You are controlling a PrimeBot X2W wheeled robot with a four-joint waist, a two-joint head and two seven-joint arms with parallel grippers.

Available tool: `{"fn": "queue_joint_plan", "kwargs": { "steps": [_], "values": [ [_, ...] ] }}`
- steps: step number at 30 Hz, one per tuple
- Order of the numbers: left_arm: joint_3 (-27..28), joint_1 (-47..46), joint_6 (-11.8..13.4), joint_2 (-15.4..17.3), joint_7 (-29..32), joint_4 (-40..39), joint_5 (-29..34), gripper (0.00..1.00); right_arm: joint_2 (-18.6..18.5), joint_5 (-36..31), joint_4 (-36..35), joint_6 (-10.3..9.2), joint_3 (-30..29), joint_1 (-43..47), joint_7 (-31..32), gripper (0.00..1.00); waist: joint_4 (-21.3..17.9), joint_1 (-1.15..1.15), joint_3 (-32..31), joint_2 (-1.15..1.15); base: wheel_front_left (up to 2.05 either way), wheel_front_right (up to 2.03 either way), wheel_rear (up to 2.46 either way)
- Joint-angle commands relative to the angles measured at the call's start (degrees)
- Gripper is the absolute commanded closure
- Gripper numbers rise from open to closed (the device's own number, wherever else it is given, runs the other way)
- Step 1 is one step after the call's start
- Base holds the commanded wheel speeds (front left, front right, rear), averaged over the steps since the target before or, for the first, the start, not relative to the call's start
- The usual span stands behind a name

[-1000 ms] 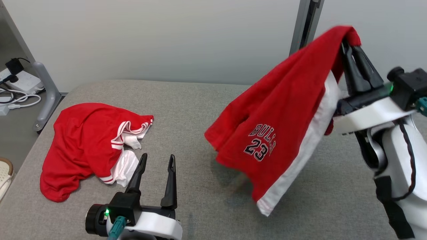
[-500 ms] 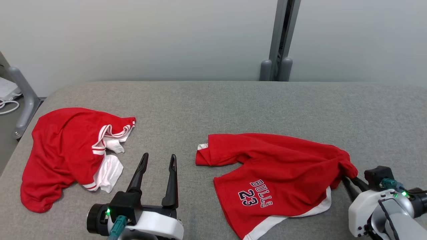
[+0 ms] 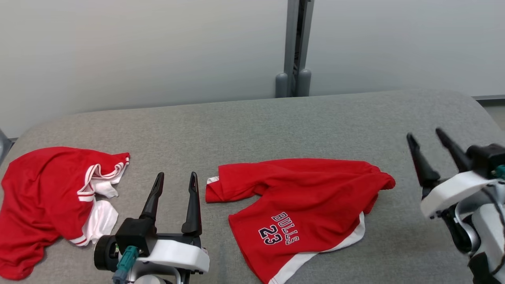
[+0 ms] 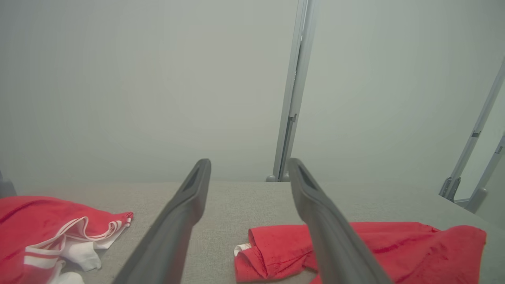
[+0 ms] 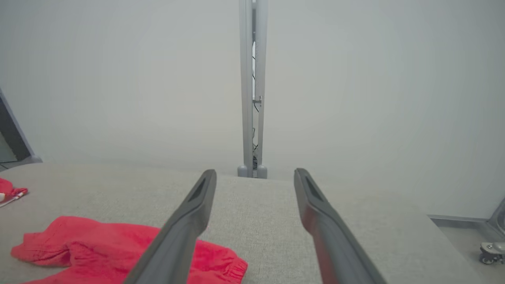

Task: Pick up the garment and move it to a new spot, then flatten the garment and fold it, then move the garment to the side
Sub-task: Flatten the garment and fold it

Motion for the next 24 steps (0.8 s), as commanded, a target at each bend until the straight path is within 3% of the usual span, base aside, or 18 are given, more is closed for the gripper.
{"fn": "queue_joint_plan", "kwargs": {
  "steps": [1, 5, 10, 17, 24],
  "values": [
    [0.5, -1.1, 0.1, 0.3, 0.0, 0.3, 0.3, 0.00, 0.6, -1.4, -3.9, -0.01, -3.0, 2.1, -0.3, 0.00, -1.0, 0.00, 0.1, 0.00, 0.00, 0.00, 0.00],
    [1.5, -1.6, 0.3, 0.2, 0.0, 1.0, 0.6, 0.00, 6.0, -2.7, -15.3, 0.00, -11.3, 7.9, -0.2, 0.00, -2.4, 0.00, 0.4, 0.00, 0.00, 0.00, 0.00],
    [2.7, -1.7, 0.5, 0.2, 0.0, 2.4, 0.2, 0.00, 10.8, -5.7, -24.5, 0.00, -14.2, 14.7, -0.2, 0.00, -3.8, 0.00, 0.9, 0.00, 0.00, 0.00, 0.00],
    [4.5, -1.8, 1.7, 0.2, 0.0, 5.6, 0.1, 0.00, 13.1, -8.7, -27.5, 0.00, -14.6, 18.0, -0.2, 0.00, -5.7, 0.00, 1.8, 0.00, 0.00, 0.00, 0.00],
    [2.5, -6.4, -1.3, 0.3, 0.0, 18.5, 3.4, 0.00, 13.3, -9.8, -28.3, 0.00, -14.5, 17.0, -0.2, 0.00, -8.9, 0.00, 3.8, 0.00, 0.00, 0.00, 0.00]
  ]
}}
